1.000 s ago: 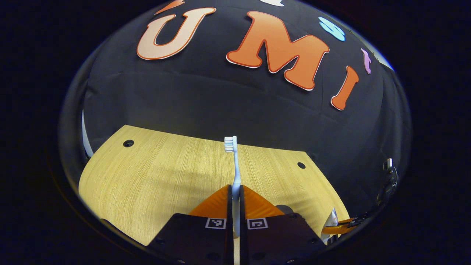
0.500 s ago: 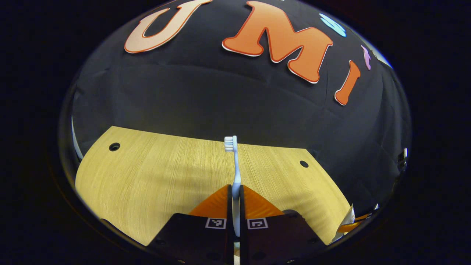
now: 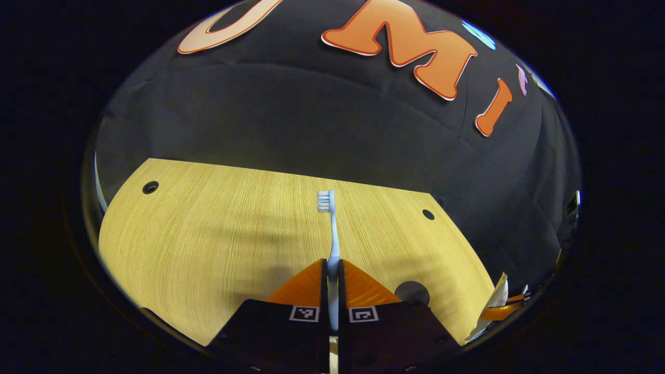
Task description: Put the toothbrush and toothpaste on the desktop into the cup, then pick up the cup and place it on the coaster on the desktop.
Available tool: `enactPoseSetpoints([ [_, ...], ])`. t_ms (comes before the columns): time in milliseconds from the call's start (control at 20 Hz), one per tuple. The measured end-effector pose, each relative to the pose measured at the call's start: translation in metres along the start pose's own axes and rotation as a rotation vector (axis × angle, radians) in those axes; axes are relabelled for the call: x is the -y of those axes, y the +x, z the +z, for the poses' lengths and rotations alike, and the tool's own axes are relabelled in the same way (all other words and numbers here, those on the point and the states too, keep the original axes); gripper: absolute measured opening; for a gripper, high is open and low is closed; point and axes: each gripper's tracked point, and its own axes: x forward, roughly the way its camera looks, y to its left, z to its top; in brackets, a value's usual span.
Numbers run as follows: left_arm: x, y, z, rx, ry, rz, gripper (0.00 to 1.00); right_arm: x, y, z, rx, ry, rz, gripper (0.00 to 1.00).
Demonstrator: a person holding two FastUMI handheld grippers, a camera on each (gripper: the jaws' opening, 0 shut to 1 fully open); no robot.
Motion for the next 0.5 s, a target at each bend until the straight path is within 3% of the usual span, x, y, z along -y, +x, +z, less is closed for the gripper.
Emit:
enactPoseSetpoints([
  [500,-0.006,0.000,-0.017,-0.028,0.060,0.036,0.06,-0.001,0.000,0.001,-0.001,-0.012,0.005,0.13],
])
